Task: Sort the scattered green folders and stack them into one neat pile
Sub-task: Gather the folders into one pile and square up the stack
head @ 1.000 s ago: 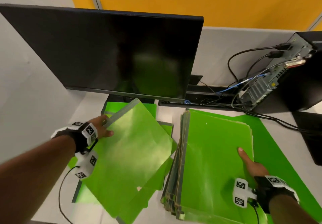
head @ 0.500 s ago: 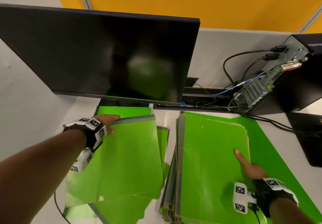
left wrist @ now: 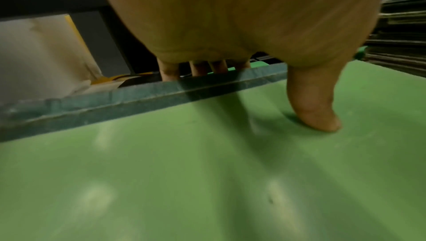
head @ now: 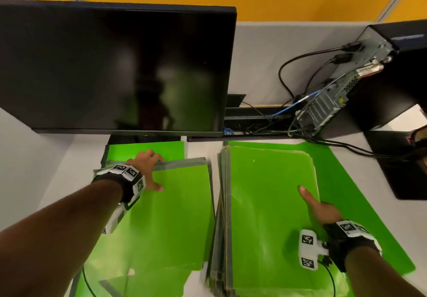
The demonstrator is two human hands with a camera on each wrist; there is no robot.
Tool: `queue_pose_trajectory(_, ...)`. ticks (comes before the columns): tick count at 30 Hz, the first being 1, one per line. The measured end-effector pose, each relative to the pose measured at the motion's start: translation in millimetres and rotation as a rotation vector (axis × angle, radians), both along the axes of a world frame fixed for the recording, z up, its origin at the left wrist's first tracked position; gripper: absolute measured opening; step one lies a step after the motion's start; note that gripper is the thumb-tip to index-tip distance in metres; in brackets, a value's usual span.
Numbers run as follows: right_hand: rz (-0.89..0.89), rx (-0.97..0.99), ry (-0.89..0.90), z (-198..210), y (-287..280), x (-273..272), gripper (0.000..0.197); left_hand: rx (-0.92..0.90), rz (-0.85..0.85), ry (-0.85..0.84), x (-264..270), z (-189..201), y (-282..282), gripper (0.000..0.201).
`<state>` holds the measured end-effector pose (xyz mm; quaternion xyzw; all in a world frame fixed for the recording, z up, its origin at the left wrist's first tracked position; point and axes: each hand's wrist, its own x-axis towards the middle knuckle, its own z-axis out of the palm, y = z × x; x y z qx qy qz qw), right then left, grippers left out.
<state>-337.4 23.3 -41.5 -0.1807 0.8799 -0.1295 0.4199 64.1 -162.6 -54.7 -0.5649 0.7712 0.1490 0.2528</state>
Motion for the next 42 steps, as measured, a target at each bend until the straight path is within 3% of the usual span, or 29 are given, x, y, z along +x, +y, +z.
queue_pose_trajectory(6,0.002,-0.015,0.009,2,-1,3,0.128,0.186,-0.068,-0.038,2,9,6,0.09)
queue_pose_trajectory(10,-0.008,-0.025,0.013,5,-1,3,0.118,0.106,-0.207,-0.062,4,1,33,0.108)
queue_pose_trajectory(15,0.012,-0.014,0.03,6,0,4,0.143,0.066,-0.242,-0.086,18,-8,54,0.128)
queue_pose_trajectory(18,0.026,-0.002,0.04,3,0,3,0.153,0.061,-0.213,-0.123,18,-6,60,0.117)
queue_pose_trajectory(22,0.019,-0.013,0.02,7,0,5,0.141,-0.09,-0.236,-0.167,12,-5,67,0.057)
queue_pose_trajectory(23,0.02,-0.014,0.009,8,0,5,0.133,-0.094,-0.256,-0.191,11,-6,67,0.056)
queue_pose_trajectory(26,0.017,-0.009,-0.004,8,1,3,0.111,0.01,-0.373,-0.276,10,-2,60,0.092)
queue_pose_trajectory(29,0.015,-0.01,-0.008,8,1,2,0.103,0.099,-0.382,-0.218,14,7,47,0.105)
queue_pose_trajectory(33,0.021,-0.019,-0.01,8,3,2,0.095,0.118,-0.271,-0.101,11,34,32,0.097)
queue_pose_trajectory(36,0.015,-0.015,-0.003,10,4,3,0.101,0.157,-0.105,0.055,15,50,25,0.09)
queue_pose_trajectory(38,0.014,-0.016,-0.016,12,4,5,0.106,0.163,-0.052,0.198,23,55,22,0.064)
queue_pose_trajectory(40,0.007,-0.027,-0.032,15,3,5,0.11,0.162,-0.053,0.28,25,63,18,0.024)
queue_pose_trajectory(42,0.006,-0.035,-0.038,17,3,5,0.119,0.161,-0.078,0.32,25,73,14,0.028)
